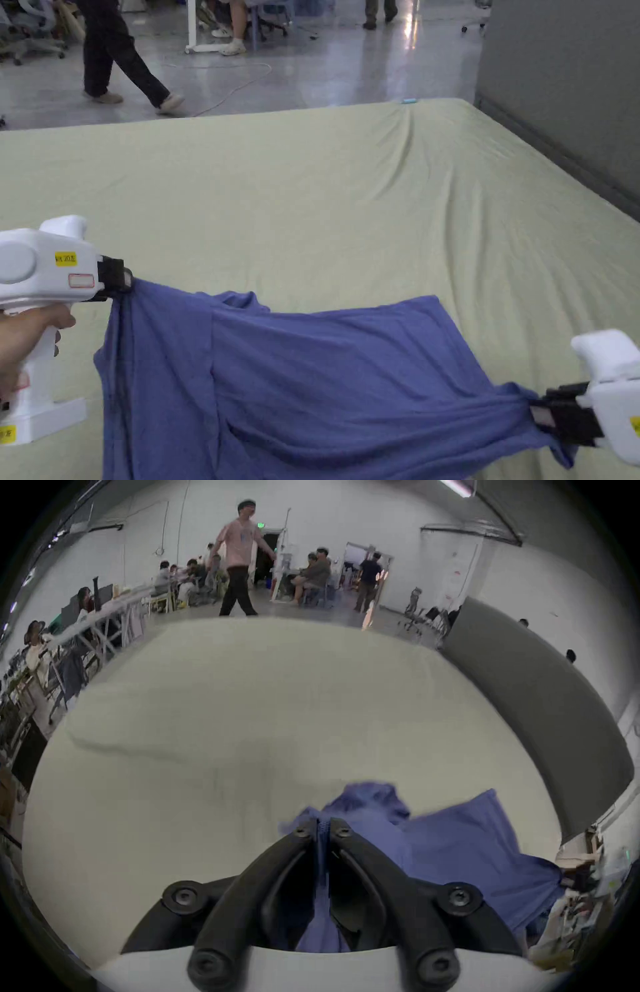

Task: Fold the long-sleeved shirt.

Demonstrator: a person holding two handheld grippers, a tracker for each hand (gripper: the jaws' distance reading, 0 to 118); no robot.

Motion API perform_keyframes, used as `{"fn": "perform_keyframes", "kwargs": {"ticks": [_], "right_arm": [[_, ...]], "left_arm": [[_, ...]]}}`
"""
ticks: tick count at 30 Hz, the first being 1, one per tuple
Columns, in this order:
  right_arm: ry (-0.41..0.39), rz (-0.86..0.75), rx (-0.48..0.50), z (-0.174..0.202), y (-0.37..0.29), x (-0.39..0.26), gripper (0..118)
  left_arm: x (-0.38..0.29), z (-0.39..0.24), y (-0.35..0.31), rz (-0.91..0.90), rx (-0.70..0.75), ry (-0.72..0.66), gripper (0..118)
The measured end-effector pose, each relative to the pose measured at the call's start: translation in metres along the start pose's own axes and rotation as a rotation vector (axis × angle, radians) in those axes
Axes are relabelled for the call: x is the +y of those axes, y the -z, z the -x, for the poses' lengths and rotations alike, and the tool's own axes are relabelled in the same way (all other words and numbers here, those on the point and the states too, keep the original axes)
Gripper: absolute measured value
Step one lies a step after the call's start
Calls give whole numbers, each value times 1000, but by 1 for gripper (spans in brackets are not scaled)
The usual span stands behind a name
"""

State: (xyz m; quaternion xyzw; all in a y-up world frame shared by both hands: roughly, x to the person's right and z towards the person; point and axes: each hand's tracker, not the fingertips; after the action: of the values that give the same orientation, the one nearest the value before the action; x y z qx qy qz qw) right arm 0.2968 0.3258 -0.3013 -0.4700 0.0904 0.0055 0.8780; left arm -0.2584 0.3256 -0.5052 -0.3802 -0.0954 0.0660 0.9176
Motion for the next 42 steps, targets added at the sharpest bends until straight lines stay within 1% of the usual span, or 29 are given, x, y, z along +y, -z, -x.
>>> {"fn": "perform_keyframes", "kwargs": {"ticks": [1, 3, 4, 6, 10, 12, 15, 18, 21, 23, 26, 29, 32, 35, 38, 40, 42], "right_arm": [[-19, -71, -35, -3, -13, 21, 2], [-62, -165, -96, -11, -34, 62, 2], [-60, -213, -118, -12, -44, 83, 2], [-55, -309, -143, -25, -66, 132, 2], [-58, -454, -206, -42, -105, 226, 2], [-22, -525, -237, -51, -123, 276, 2], [26, -599, -266, -62, -148, 333, 2], [49, -657, -279, -68, -170, 378, 2], [73, -688, -316, -69, -185, 409, 3], [86, -705, -325, -70, -193, 423, 2], [105, -719, -338, -71, -196, 434, 2], [120, -723, -353, -74, -190, 437, 2], [155, -704, -337, -81, -170, 430, 2], [180, -655, -308, -89, -133, 410, 2], [194, -600, -280, -94, -86, 380, 2], [210, -555, -257, -104, -47, 363, 3], [203, -489, -240, -106, -11, 336, 3]], "left_arm": [[13, -2, -11, -41, -14, -17, 0], [40, -5, -29, -99, -38, -43, 0], [53, -8, -39, -128, -46, -53, 0], [87, -11, -56, -183, -32, -49, 0], [154, -24, -86, -288, -12, -44, 0], [189, -32, -100, -333, -6, -49, 0], [235, -41, -115, -396, 17, -77, 0], [276, -51, -132, -477, 6, -101, 0], [312, -62, -148, -526, 16, -78, 0], [330, -71, -158, -548, 39, -66, 0], [351, -79, -173, -601, 20, -97, 0], [363, -83, -180, -614, 30, -106, 0], [363, -83, -174, -609, 34, -92, 0], [345, -79, -151, -564, 42, -70, 0], [316, -66, -109, -481, 47, -80, 0], [287, -56, -75, -411, 41, -84, 0], [254, -47, -40, -337, 56, -81, 0]]}}
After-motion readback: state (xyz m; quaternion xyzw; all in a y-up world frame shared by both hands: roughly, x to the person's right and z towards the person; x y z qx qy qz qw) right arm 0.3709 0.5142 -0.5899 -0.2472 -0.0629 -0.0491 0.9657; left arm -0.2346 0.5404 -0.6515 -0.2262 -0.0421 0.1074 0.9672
